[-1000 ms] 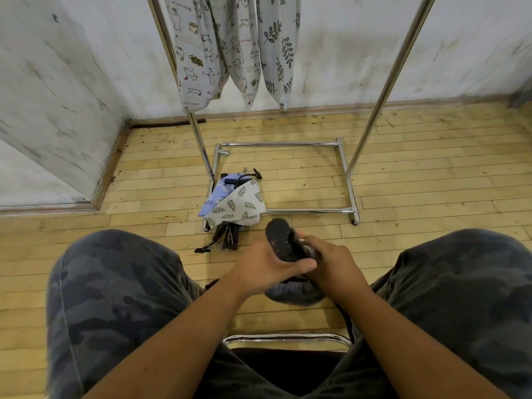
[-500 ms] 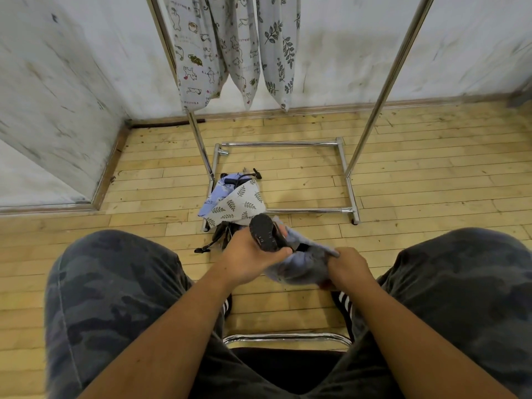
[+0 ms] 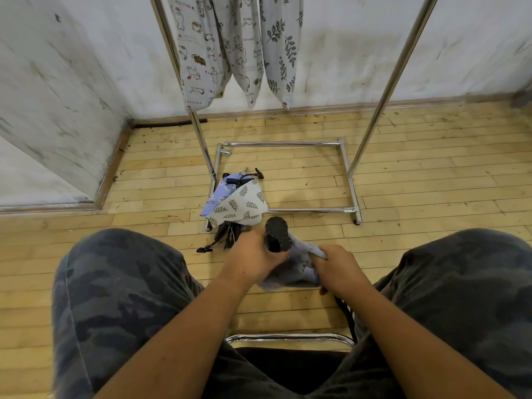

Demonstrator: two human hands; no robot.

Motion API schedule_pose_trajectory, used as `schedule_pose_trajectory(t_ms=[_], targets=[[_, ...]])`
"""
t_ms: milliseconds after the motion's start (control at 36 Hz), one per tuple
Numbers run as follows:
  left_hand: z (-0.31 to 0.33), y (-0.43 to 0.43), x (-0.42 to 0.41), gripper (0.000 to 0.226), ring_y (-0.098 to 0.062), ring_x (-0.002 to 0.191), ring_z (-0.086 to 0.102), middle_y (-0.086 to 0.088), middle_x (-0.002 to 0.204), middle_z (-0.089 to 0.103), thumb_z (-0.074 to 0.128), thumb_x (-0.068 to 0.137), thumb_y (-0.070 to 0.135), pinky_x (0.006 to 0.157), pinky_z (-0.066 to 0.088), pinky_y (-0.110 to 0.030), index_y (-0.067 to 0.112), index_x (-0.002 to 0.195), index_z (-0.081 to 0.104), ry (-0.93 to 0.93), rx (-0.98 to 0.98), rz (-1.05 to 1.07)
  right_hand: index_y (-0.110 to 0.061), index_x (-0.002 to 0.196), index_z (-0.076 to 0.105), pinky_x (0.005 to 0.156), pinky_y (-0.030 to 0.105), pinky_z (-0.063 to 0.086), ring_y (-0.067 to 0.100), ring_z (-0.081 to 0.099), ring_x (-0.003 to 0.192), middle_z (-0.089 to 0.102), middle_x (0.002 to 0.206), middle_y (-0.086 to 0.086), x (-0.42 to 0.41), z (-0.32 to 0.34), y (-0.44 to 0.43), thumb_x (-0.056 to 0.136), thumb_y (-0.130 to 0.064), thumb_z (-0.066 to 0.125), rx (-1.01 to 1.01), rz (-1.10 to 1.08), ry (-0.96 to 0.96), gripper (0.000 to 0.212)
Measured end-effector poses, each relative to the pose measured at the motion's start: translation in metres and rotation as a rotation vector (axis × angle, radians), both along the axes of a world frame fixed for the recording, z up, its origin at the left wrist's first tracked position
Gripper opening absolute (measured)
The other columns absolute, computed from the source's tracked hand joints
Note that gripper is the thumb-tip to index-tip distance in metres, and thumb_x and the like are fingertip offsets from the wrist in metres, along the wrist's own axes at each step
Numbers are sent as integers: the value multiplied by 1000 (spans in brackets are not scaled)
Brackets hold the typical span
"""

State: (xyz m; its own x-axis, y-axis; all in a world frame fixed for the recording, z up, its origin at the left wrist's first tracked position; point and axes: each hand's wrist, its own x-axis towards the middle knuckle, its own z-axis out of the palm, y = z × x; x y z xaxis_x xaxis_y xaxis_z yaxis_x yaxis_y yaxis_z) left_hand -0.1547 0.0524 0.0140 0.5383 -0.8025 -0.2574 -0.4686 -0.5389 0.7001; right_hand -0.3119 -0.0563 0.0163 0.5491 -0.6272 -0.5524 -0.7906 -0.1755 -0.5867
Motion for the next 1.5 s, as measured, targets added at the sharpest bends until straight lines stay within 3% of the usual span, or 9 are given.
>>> schedule_pose_trajectory(t_ms=[194,444,639,750,944,1056,1167,1278,1500], targets=[[-6,2,-2,28,-4,77,60,4,84,63,82,79,45,64,50,-27,27,84,62,-28,-109,77,-15,68,58,49,21,39,12,49,53,55,60,-1,-2,0,5,105,-33,46,63,-139,-131,43],[-10,2,2,30,5,83,69,11,89,75,86,78,41,67,51,-12,22,98,74,127,-257,227,-12,74,63,42,20,42,18,55,55,61,64,6,-5,1,0,105,-28,49,113,-272,-213,37],[-6,-3,-5,56,-2,97,62,9,109,65,87,73,50,88,52,-22,27,117,62,-61,-209,168,-22,94,70,63,28,50,16,67,75,72,82,1,-2,4,5,107,-44,44,141,-198,-332,36],[-1,-4,-19,52,-9,93,54,7,105,50,84,80,44,79,42,-19,23,120,57,-177,-133,99,-25,108,72,78,25,57,8,72,92,77,96,-3,-4,6,9,108,-42,43,157,-176,-456,34],[-5,-8,-22,54,-20,101,62,2,115,53,75,89,43,72,39,-19,24,134,54,-275,-99,113,-24,102,71,67,7,49,-1,66,88,74,94,-9,-3,10,14,108,-26,48,44,-168,-555,24],[-14,-4,-16,52,-17,100,59,3,110,57,78,86,45,74,37,-21,24,129,58,-172,-126,247,-17,90,71,68,32,53,16,66,77,72,81,2,-3,5,12,105,-32,54,-25,-102,-465,28],[-30,8,-3,44,-11,99,63,10,105,67,86,79,42,80,48,-26,28,114,62,65,-163,306,-19,85,68,60,36,54,15,60,63,66,72,3,-6,-1,1,96,-28,67,12,-154,-411,15],[-27,7,5,41,-11,94,62,12,101,67,84,83,32,74,46,-23,26,117,61,175,-28,193,-24,93,73,73,46,61,27,71,79,74,84,3,-11,-10,-7,91,-16,69,30,-283,-415,9],[-22,8,5,43,-6,92,65,11,102,71,85,83,27,68,47,-16,30,117,59,294,-20,56,-27,99,76,73,19,53,6,69,92,75,95,-12,-14,-14,-17,97,-11,66,1,-452,-472,19]])
